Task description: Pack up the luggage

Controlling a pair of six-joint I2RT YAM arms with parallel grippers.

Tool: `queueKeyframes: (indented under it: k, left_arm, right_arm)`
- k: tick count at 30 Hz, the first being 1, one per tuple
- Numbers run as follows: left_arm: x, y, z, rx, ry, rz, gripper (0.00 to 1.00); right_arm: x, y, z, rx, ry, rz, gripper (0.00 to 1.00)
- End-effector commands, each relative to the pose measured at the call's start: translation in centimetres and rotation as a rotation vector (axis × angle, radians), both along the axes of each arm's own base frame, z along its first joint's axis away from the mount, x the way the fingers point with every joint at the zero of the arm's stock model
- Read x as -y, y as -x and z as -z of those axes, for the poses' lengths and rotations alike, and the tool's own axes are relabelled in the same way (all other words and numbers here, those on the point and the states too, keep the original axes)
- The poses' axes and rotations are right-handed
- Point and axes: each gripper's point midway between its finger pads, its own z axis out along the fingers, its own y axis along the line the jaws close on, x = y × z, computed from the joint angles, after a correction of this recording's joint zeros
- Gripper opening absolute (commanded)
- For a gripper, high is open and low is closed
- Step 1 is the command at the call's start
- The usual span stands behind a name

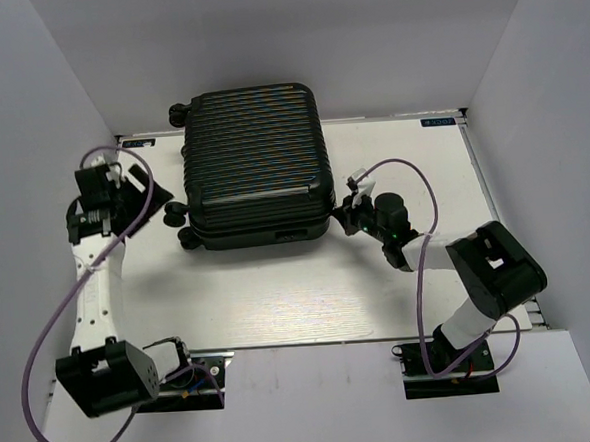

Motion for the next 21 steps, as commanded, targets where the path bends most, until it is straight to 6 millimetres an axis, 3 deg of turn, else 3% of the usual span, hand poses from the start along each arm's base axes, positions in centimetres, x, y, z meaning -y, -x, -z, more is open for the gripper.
queueKeyframes:
  k: [1,3,6,8,14,19,21]
  left_arm:
    - [2.4,2.0,1.2,-0.027,0.125,-0.079,0.91]
    - [1.6,2.7,3.2,-0.070,0.097,-0.177,0.91]
    - [0.4,2.0,2.1,0.026,0.118,-0.345,0.88]
    - [0.9,1.8,2.9,0.040,0.137,-0.378,0.87]
    - [1.4,-1.0,2.0,0.088,0.133,-0.419,0.84]
    - [2.5,-2.0,0.2,0.155,0.107,-0.389,0.82]
    - [2.2,-2.3,0.8,0.129,0.087,-0.406,0.79]
  right_arm:
    - [-1.2,0.7,-2.0,0.076,-0.011,-0.057,0.00]
    - [-1.1,0.9,-2.1,0.085,-0.002,-0.059,0.00]
    - [-1.0,1.3,-2.0,0.092,0.009,-0.056,0.00]
    - [-0.8,1.4,-1.7,0.089,0.019,-0.053,0.00]
    - [-0.6,1.9,-1.5,0.101,0.049,-0.058,0.00]
    - [-0.4,2.1,-1.3,0.099,0.058,-0.048,0.00]
    - [-0.2,2.1,-1.2,0.097,0.058,-0.039,0.00]
